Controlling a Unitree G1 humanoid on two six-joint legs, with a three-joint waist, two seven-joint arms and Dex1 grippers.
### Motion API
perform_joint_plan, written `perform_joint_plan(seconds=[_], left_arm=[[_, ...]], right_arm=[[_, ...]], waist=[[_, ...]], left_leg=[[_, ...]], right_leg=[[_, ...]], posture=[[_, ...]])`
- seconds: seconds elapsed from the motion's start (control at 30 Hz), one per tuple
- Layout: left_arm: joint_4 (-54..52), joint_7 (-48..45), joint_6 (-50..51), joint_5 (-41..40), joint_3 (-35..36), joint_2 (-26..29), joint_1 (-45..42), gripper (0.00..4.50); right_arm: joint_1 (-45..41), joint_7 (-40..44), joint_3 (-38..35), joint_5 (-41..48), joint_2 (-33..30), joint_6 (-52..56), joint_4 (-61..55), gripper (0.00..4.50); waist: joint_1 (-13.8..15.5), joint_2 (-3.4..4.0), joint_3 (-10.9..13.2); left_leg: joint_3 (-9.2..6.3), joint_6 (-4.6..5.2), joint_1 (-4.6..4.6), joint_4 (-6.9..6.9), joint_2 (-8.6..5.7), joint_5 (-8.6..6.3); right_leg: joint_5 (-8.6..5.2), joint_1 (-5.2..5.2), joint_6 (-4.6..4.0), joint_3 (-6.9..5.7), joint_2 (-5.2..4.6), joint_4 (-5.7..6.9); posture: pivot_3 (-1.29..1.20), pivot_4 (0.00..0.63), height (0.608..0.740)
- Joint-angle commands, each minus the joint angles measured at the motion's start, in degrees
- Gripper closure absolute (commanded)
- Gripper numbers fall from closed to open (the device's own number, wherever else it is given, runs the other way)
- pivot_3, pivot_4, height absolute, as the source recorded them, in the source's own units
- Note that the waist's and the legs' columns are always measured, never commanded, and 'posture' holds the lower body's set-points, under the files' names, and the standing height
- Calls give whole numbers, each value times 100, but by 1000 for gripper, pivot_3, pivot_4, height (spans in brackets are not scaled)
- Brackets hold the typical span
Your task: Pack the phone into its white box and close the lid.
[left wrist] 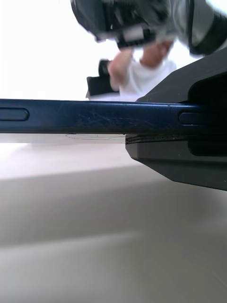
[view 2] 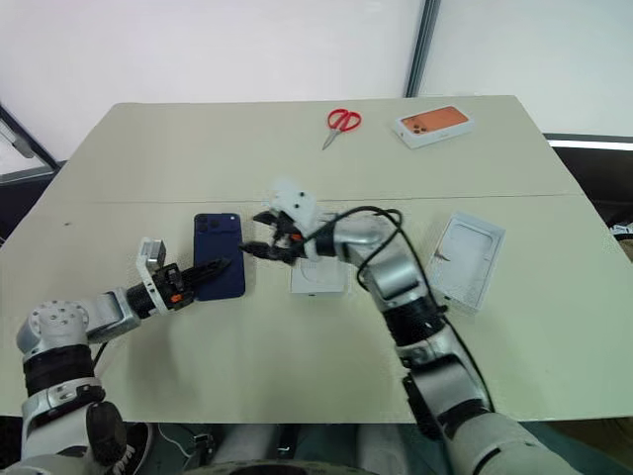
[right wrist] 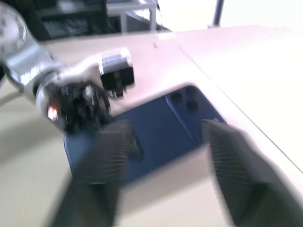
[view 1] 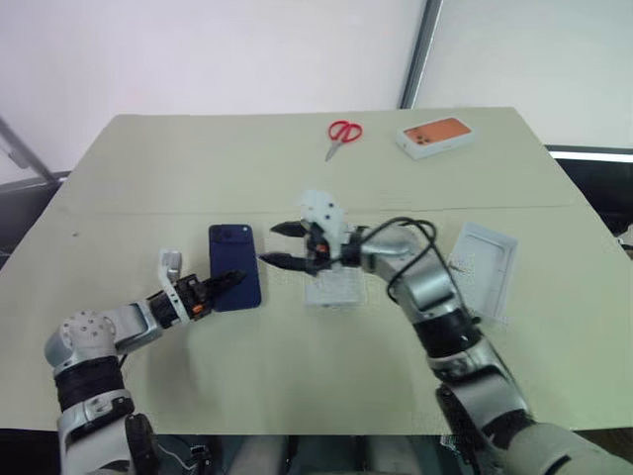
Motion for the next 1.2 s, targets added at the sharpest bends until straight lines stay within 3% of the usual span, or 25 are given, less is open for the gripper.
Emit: perform_joint_plan(seconds=[0.03,0.17,0.3,0.87,1.0,1.2], left_arm=[[-141,203,117,-432,318,-82,-277,4500],[-76,282,192,-602,338,-74,-491,4500],[18,306,124,-620,283,-37,-586,4500],[-148,386,104,-660,71,-187,-534,4500],[-194,408,107,-685,59,-192,-508,4500],[-278,440,103,-740,-22,-199,-435,4500]], right_arm=[[331,501,240,59,-711,41,-732,114],[827,931,390,-74,-1859,-125,-1420,114],[1031,869,583,-319,-2241,-414,-1522,114],[1014,425,844,-710,-1932,-938,-839,114],[1065,425,935,-781,-1923,-967,-802,1884],[1023,362,950,-811,-1825,-971,-784,1884]], waist=[[-33,-23,16],[-63,-39,31],[-148,-51,38],[-138,-84,58],[-136,-84,58],[-144,-84,58]], left_leg=[[0,0,-3,-1,2,0],[8,-2,-41,-1,6,3],[22,-6,-62,0,16,6],[18,-9,-70,7,16,9],[18,-9,-70,8,16,9],[17,-10,-70,9,16,9]], right_leg=[[0,-2,0,0,2,2],[0,-22,0,2,6,8],[2,-54,-1,7,13,16],[5,-55,-6,7,16,16],[5,-54,-7,7,17,16],[6,-54,-7,7,17,18]], posture=[[0,150,740],[0,150,740],[0,150,740],[0,150,740],[0,150,740],[0,150,740]])
